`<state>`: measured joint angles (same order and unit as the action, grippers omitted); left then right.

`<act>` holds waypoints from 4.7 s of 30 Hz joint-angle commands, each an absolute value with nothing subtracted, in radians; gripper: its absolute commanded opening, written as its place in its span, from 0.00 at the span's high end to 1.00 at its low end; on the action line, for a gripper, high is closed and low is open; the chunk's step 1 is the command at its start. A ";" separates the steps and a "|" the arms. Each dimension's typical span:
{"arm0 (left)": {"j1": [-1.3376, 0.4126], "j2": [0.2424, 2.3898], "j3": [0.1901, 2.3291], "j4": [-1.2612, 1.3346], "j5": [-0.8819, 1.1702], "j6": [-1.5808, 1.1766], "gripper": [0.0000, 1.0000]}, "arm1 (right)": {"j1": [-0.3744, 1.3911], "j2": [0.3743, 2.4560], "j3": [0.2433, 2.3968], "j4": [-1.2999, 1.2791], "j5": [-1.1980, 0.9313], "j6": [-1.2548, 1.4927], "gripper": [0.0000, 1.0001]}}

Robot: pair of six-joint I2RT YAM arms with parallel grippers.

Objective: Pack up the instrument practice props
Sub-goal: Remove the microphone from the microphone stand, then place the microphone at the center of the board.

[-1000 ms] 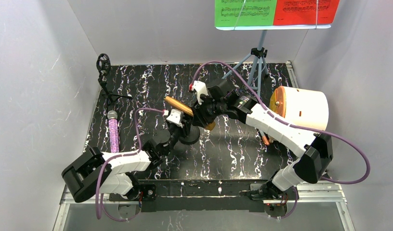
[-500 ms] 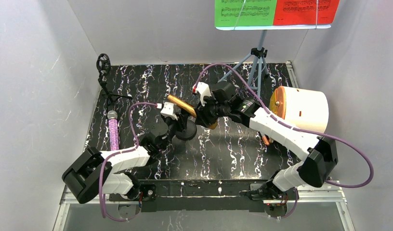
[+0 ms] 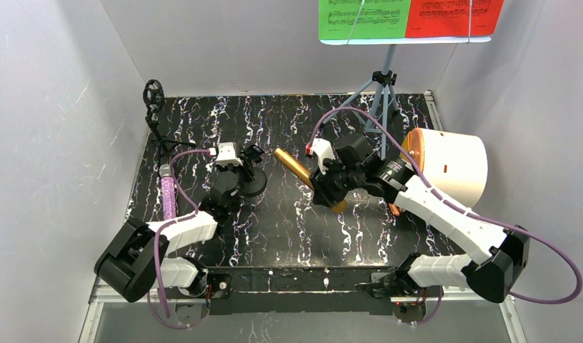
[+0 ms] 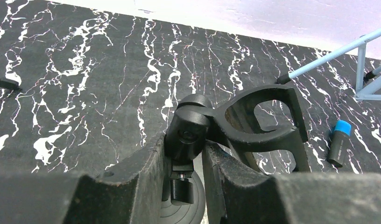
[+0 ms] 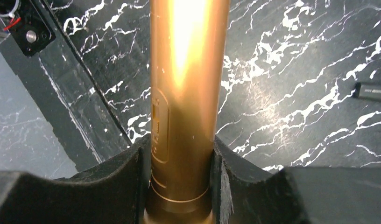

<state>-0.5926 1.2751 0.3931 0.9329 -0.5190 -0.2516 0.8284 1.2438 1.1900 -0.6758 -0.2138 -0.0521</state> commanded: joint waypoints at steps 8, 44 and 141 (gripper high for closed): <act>-0.579 1.296 0.396 0.847 -0.502 -0.210 0.82 | 0.827 1.170 1.119 -0.668 -0.238 -0.029 0.99; -0.594 0.697 0.753 -0.196 0.391 0.609 0.18 | 0.825 1.287 1.130 -0.642 -0.397 -0.038 0.99; -0.210 1.169 0.935 -0.222 -0.431 -0.044 0.99 | 0.824 0.479 0.698 -0.171 0.209 -0.008 0.01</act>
<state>-0.2855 1.1206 1.0115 -0.1947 -0.4438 0.0753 0.8249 0.4835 0.7013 -0.2096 0.2073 -0.0177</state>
